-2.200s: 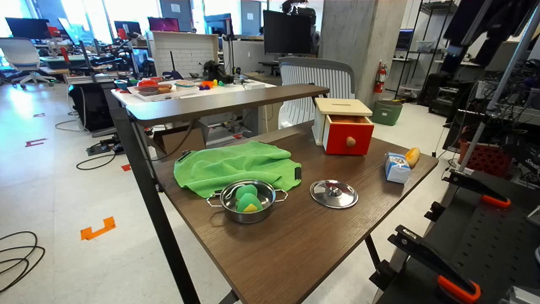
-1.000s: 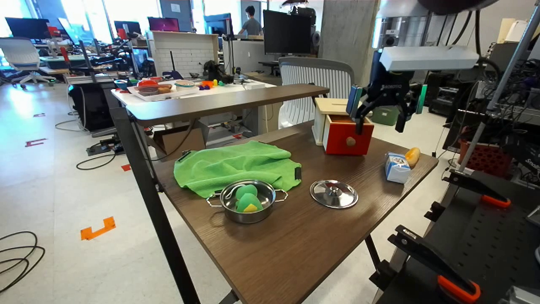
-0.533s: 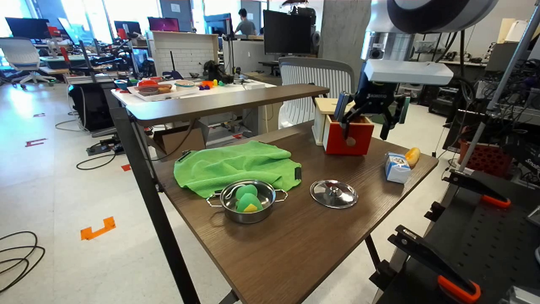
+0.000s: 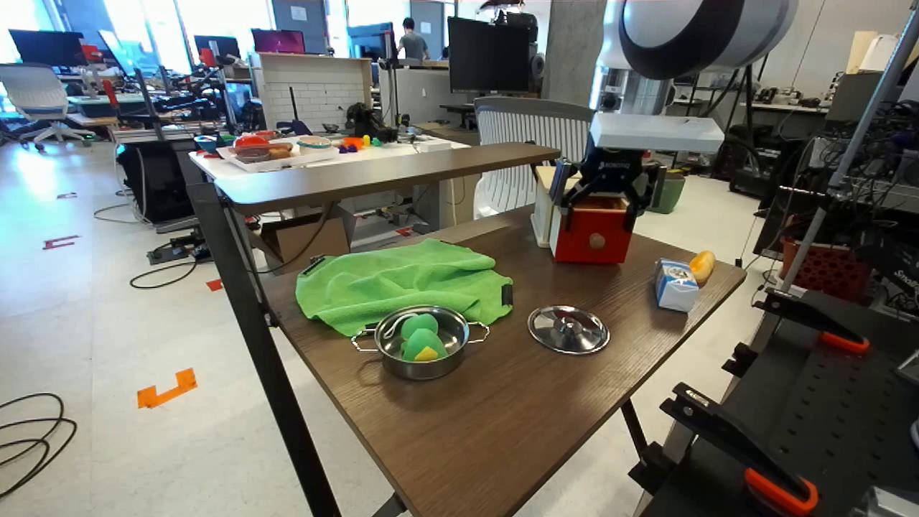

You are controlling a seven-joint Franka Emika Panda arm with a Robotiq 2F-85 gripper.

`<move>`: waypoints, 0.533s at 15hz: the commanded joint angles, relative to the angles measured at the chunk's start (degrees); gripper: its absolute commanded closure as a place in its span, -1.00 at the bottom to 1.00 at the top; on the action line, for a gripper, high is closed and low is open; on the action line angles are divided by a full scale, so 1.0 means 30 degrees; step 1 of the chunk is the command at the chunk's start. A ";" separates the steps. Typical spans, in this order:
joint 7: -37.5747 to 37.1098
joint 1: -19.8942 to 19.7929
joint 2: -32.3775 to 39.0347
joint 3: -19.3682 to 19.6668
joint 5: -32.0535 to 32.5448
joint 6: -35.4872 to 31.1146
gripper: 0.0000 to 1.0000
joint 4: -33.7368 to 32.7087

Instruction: Close the open drawer

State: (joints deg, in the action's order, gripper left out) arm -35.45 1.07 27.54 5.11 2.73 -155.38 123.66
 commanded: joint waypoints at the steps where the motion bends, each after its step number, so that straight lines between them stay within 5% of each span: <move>1: 0.0445 0.0465 0.1411 0.0712 -0.0652 -0.0214 -1.00 -0.1570; 8: 0.0419 0.0392 0.3126 0.1417 -0.0724 0.0256 -1.00 -0.3979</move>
State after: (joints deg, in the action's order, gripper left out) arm -35.45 1.16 34.20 7.49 2.54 -155.34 116.00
